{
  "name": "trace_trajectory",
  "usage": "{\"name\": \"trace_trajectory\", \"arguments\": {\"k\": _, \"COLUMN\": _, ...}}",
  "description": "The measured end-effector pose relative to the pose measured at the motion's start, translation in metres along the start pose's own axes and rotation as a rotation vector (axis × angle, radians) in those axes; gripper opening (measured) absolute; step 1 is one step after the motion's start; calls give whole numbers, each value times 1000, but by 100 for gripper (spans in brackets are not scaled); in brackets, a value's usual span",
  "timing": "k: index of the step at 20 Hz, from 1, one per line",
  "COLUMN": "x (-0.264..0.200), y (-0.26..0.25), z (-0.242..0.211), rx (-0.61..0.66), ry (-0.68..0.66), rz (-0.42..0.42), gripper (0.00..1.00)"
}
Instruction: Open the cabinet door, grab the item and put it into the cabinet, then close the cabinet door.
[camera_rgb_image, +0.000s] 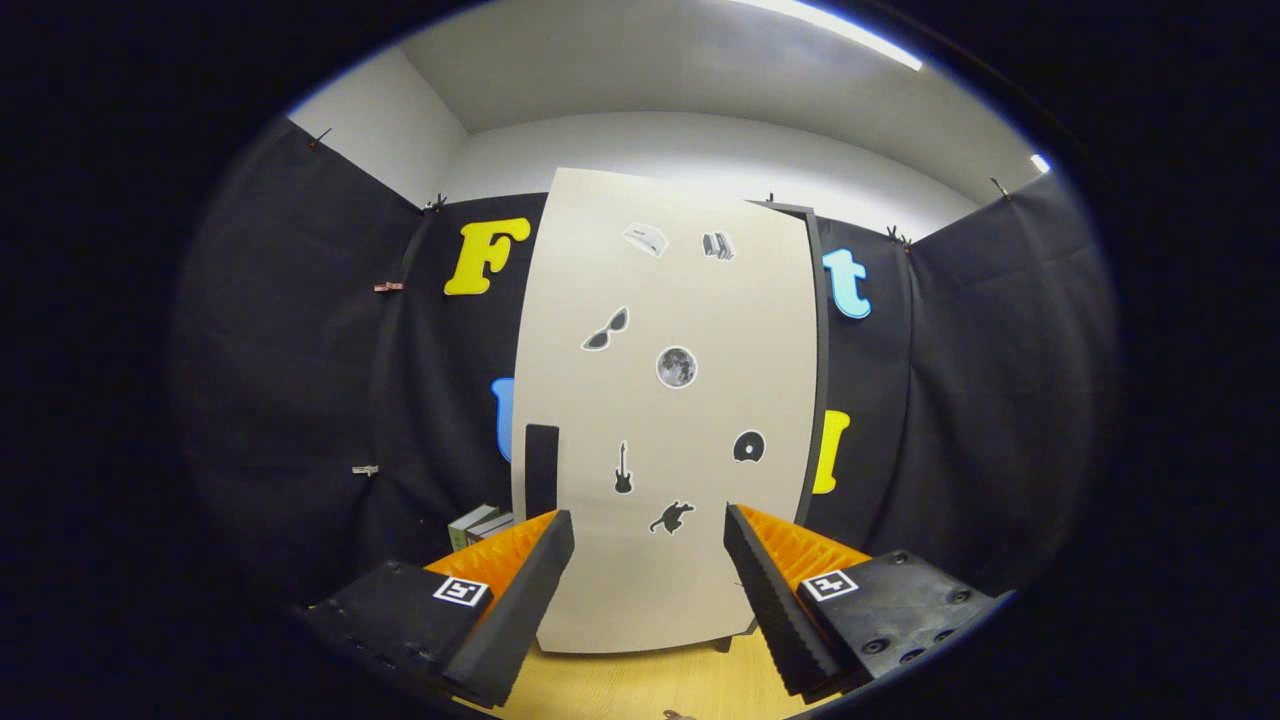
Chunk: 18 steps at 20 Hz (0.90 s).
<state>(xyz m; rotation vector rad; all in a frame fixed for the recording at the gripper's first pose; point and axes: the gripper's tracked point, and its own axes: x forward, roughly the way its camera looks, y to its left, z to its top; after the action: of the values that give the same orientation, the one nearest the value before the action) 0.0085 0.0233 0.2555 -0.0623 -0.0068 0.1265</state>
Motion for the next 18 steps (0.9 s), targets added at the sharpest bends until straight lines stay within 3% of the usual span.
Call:
{"name": "trace_trajectory", "arguments": {"k": 5, "x": 2, "y": 10, "z": 2, "rx": 6, "ry": -11, "rz": 50, "gripper": 97}}
{"name": "trace_trajectory", "arguments": {"k": 18, "x": 4, "y": -7, "z": -3, "rx": 7, "ry": -1, "rz": 2, "gripper": 97}}
